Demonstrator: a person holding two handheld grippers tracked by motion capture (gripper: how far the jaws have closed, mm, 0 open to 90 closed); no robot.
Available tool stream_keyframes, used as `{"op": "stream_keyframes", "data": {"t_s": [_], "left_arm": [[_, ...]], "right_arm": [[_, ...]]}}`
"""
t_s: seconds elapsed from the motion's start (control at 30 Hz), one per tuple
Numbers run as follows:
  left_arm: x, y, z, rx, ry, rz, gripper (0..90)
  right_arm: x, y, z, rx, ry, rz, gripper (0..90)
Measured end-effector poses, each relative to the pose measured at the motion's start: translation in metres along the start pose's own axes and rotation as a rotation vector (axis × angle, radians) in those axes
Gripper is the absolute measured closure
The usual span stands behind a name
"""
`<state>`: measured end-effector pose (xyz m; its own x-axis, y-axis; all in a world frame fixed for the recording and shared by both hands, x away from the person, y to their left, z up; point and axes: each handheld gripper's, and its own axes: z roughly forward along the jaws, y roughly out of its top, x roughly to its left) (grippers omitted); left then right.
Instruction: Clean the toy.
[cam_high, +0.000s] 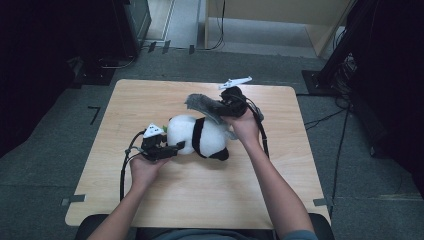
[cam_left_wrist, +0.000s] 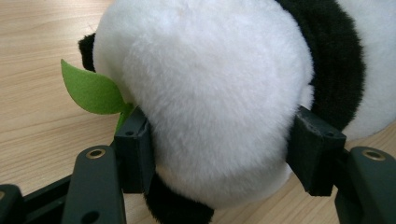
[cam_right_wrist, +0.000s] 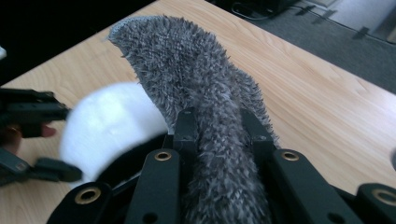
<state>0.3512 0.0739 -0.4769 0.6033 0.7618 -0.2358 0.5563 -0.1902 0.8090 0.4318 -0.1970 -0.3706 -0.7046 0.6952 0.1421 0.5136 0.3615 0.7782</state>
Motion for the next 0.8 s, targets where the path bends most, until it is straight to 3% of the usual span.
{"op": "stream_keyframes", "data": {"t_s": [0.17,0.5,0.63,0.8], "left_arm": [[0.000,0.000,0.000,-0.001,0.000,0.002,33.9],[0.000,0.000,0.000,0.002,0.000,0.002,33.9],[0.001,0.000,0.000,0.001,0.000,-0.003,33.9],[0.000,0.001,0.000,0.008,-0.001,-0.008,34.2]], "right_arm": [[0.019,0.012,0.022,0.012,0.037,-0.029,73.0],[0.045,0.014,0.053,0.058,0.085,-0.066,72.1],[0.049,0.011,0.059,0.060,0.097,-0.061,65.1],[0.048,0.004,0.060,0.078,0.094,-0.070,69.1]]}}
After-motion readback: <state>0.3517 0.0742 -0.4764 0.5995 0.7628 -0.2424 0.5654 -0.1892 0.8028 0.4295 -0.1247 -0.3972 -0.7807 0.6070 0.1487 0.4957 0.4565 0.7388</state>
